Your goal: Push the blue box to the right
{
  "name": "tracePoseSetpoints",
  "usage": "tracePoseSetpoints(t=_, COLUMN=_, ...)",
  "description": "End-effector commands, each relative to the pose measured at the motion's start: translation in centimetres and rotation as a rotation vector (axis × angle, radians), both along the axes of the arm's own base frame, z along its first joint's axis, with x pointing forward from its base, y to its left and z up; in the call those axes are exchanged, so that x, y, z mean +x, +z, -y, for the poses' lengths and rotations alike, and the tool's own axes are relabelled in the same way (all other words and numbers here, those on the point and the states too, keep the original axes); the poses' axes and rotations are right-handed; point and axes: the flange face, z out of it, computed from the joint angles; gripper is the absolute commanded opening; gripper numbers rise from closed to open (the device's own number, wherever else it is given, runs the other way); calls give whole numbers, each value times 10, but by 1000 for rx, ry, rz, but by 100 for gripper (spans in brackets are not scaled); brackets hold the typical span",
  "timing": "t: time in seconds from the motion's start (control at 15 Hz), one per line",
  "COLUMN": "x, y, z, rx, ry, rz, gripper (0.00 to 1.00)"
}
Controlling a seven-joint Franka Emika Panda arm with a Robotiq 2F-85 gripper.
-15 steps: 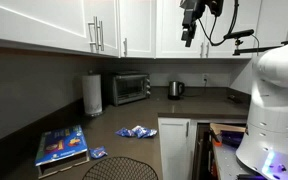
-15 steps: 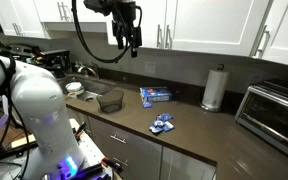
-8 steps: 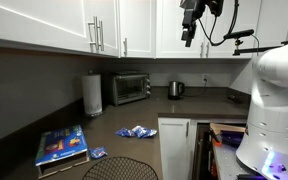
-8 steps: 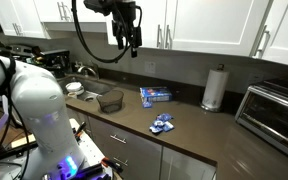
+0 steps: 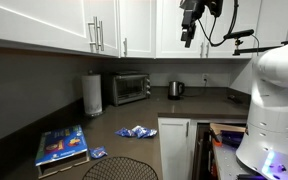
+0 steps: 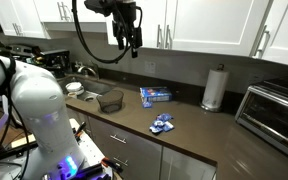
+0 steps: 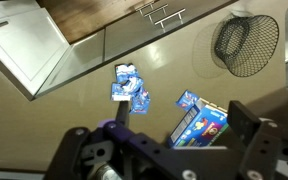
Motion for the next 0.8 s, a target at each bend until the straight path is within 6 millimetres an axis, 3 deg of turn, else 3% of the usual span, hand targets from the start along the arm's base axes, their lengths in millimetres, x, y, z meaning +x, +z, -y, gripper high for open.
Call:
tracePoseSetpoints(t=0.0, x=24, y=-26, z=11, rx=16, ry=8, rz=3, gripper=100)
tracePoseSetpoints(t=0.33, x=81, y=-73, z=14, rx=0, ry=32, rz=31, gripper=100)
tracePoseSetpoints(t=0.73, x=167, y=-119, z=-21, rx=-32, ry=135, rz=132, gripper=100)
